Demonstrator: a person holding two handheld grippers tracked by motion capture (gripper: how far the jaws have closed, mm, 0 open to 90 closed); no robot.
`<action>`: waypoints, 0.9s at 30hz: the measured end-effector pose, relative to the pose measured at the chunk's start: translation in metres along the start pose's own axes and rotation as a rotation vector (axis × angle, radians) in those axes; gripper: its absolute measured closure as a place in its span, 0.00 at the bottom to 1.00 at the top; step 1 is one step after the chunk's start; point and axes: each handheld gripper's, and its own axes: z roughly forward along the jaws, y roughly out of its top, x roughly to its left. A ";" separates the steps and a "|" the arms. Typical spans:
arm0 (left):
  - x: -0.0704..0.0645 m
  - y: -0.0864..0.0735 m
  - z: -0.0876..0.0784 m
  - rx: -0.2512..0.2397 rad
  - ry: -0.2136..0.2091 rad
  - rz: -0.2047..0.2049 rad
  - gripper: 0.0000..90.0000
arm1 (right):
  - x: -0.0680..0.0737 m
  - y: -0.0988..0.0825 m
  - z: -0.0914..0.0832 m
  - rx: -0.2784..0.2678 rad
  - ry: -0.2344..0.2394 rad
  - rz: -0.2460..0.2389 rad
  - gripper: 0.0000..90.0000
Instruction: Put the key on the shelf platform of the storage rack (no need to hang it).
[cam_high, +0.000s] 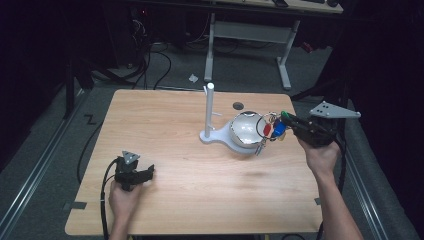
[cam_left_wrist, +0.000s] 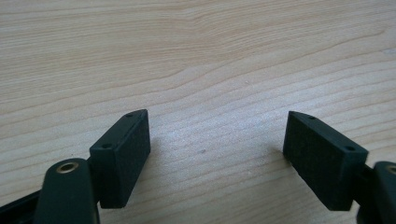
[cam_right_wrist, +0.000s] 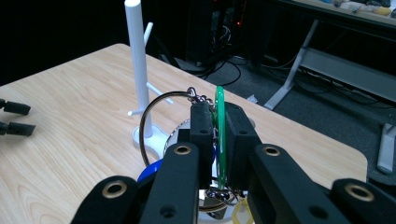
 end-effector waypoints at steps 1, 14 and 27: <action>0.000 0.000 0.000 0.000 -0.001 0.002 0.26 | 0.000 0.002 0.001 0.000 0.001 -0.003 0.94; 0.001 0.000 0.000 -0.002 -0.003 -0.001 0.26 | -0.005 0.021 0.025 0.010 -0.015 0.007 0.94; 0.001 0.000 0.000 -0.003 -0.003 -0.001 0.26 | -0.015 0.022 0.045 0.013 -0.037 0.044 0.94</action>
